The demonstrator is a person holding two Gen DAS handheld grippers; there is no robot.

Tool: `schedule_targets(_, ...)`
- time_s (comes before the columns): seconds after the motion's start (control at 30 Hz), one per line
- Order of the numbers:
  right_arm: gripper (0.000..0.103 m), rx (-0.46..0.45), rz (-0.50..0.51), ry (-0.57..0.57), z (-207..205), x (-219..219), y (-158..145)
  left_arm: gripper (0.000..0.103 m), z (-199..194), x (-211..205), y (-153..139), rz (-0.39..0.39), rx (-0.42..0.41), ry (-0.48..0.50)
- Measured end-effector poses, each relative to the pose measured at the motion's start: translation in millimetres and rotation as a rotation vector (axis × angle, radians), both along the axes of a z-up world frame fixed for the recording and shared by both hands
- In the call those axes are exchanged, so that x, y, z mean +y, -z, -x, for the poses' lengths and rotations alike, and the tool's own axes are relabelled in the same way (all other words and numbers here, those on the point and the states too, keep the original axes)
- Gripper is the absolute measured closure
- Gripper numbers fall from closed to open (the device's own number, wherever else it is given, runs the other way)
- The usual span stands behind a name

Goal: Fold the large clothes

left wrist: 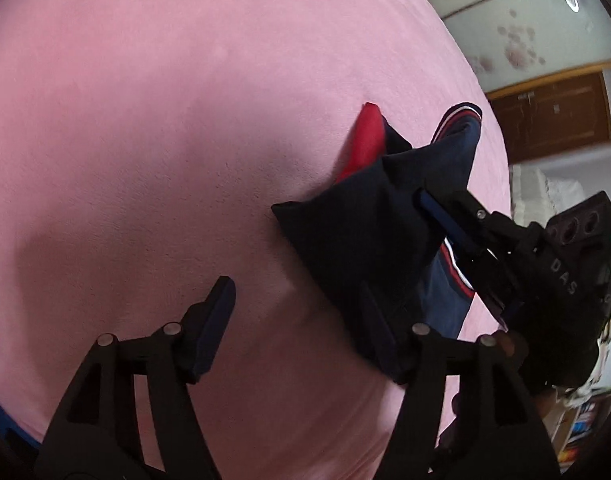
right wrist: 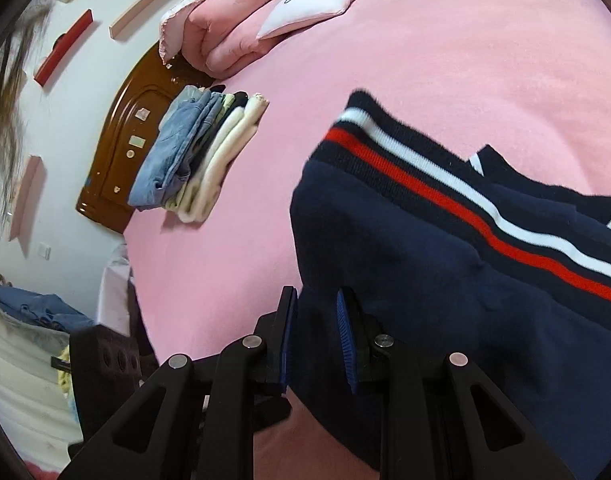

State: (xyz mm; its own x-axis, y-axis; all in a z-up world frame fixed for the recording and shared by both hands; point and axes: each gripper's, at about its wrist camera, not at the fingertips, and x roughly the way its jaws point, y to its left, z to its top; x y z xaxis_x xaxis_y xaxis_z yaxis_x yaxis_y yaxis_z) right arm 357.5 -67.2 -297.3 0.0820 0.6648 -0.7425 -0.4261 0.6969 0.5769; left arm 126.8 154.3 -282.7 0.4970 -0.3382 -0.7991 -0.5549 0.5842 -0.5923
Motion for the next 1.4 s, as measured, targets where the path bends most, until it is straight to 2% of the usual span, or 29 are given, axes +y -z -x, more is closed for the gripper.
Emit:
schedule_targets(0.13, 0.082, -0.015, 0.017, 0.015, -0.7, 12.8, 6.0, 0.036, -8.3, 1.0, 20.2, 0.078, -0.017, -0.028)
schedule_targets(0.33, 0.082, -0.07, 0.05, 0.102, 2.8, -8.9, -11.5, 0.037, -18.8, 4.9, 45.7, 0.264, -0.158, -0.147)
schedule_targets(0.4, 0.08, -0.101, 0.075, 0.129, 5.0, -20.6, -18.9, 0.044, -24.2, 4.3, 49.0, 0.276, -0.195, -0.167)
schedule_targets(0.43, 0.075, -0.11, 0.088, 0.141, 5.0, -27.6, -21.1, 0.046, -27.2, 1.9, 53.4, 0.27, -0.196, -0.177)
schedule_targets(0.47, 0.07, -0.112, 0.11, 0.158, 4.2, -35.5, -21.0, 0.057, -27.7, 2.6, 55.7, 0.265, -0.192, -0.192)
schedule_targets(0.5, 0.07, -0.105, 0.125, 0.167, 2.3, -39.2, -18.5, 0.072, -26.5, 4.4, 57.2, 0.262, -0.188, -0.212)
schedule_targets(0.57, 0.07, -0.074, 0.156, 0.174, -3.4, -48.6, -9.6, 0.088, -21.4, 5.2, 59.4, 0.267, -0.194, -0.248)
schedule_targets(0.6, 0.07, -0.052, 0.188, 0.165, -7.2, -50.2, -2.7, 0.091, -17.8, 4.9, 59.0, 0.264, -0.201, -0.256)
schedule_targets(0.67, 0.07, -0.03, 0.234, 0.139, -12.4, -47.7, 8.7, 0.095, -14.5, 1.0, 52.5, 0.245, -0.219, -0.243)
schedule_targets(0.8, 0.073, -0.024, 0.206, 0.109, -20.1, -33.8, 25.5, 0.098, -17.9, -7.5, 28.2, 0.176, -0.234, -0.192)
schedule_targets(0.87, 0.073, -0.006, 0.244, 0.101, -26.3, -28.6, 39.4, 0.098, -19.5, -10.0, 9.2, 0.136, -0.244, -0.153)
schedule_targets(0.97, 0.075, 0.011, 0.219, 0.127, -33.7, -33.9, 46.8, 0.098, -25.4, -22.2, -24.5, 0.042, -0.272, -0.067)
schedule_targets(1.03, 0.076, 0.012, 0.219, 0.159, -34.9, -49.4, 42.2, 0.098, -31.6, -27.5, -41.8, -0.007, -0.303, -0.014)
schedule_targets(1.17, 0.097, 0.089, 0.263, 0.199, -29.6, -79.9, 43.5, 0.098, -37.9, -39.2, -69.8, -0.079, -0.355, 0.075)
schedule_targets(1.27, 0.097, 0.138, 0.199, 0.238, -25.6, -110.1, 41.6, 0.098, -44.1, -62.9, -98.1, -0.158, -0.408, 0.192)
schedule_targets(1.4, 0.097, 0.124, 0.212, 0.287, -28.8, -141.1, 38.7, 0.098, -57.0, -106.3, -127.9, -0.254, -0.469, 0.366)
